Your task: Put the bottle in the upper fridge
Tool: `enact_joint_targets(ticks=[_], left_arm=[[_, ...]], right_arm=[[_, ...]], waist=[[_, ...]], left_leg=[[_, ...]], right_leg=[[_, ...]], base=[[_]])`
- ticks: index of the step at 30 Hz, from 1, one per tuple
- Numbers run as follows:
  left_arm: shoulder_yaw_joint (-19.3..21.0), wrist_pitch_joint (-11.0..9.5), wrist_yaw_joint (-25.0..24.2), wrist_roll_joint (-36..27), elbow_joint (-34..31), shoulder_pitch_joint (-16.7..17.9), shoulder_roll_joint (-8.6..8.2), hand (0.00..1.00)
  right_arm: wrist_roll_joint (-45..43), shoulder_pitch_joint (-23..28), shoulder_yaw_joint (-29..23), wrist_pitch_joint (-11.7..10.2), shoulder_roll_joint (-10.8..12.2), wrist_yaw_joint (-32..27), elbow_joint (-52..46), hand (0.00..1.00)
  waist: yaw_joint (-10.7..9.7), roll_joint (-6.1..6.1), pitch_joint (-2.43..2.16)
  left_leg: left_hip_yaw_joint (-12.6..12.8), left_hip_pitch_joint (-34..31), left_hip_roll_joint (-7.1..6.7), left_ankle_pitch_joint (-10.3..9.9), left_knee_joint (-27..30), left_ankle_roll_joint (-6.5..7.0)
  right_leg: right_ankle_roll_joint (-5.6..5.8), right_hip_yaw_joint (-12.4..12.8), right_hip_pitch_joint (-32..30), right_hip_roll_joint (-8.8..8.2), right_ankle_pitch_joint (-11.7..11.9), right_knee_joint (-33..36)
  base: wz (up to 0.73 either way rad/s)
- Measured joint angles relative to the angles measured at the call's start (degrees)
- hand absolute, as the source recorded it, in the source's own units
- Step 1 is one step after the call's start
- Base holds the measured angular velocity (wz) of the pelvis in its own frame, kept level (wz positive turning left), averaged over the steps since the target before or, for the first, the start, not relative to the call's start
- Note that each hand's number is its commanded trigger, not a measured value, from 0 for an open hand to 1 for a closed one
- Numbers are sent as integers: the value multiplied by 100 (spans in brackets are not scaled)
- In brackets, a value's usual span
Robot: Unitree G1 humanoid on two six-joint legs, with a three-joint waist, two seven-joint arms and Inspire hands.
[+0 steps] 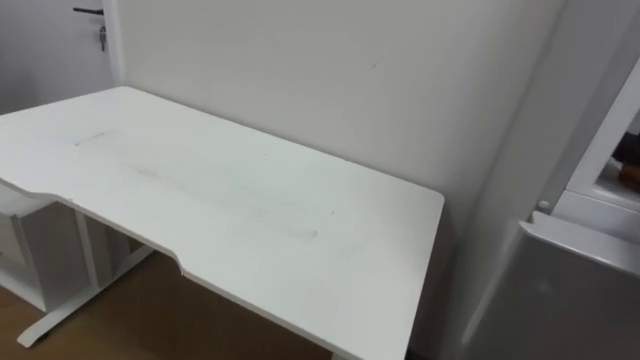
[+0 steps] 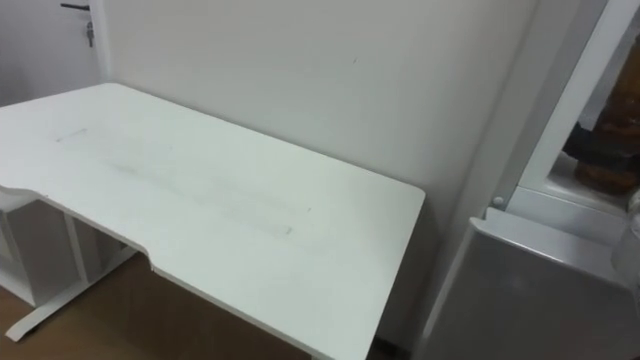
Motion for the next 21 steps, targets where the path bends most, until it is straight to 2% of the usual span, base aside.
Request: enact_joint_targets(ticks=[7, 21], left_arm=[[-22, 0, -57, -3, -24, 2, 2, 0], [-84, 36, -59, 0, -23, 27, 0, 0]], right_arm=[[3, 2, -2, -54, 17, 358, 72, 0], [-36, 2, -26, -56, 87, 609, 90, 0]], waist=[[-28, -1, 0], [-156, 0, 1]], left_leg=[[27, 61, -4, 0, -46, 2], [30, 133, -7, 1, -90, 1]], right_leg=[[0, 48, 27, 1, 0, -3], [2, 45, 96, 3, -1, -13]], base=[[-3], [0]])
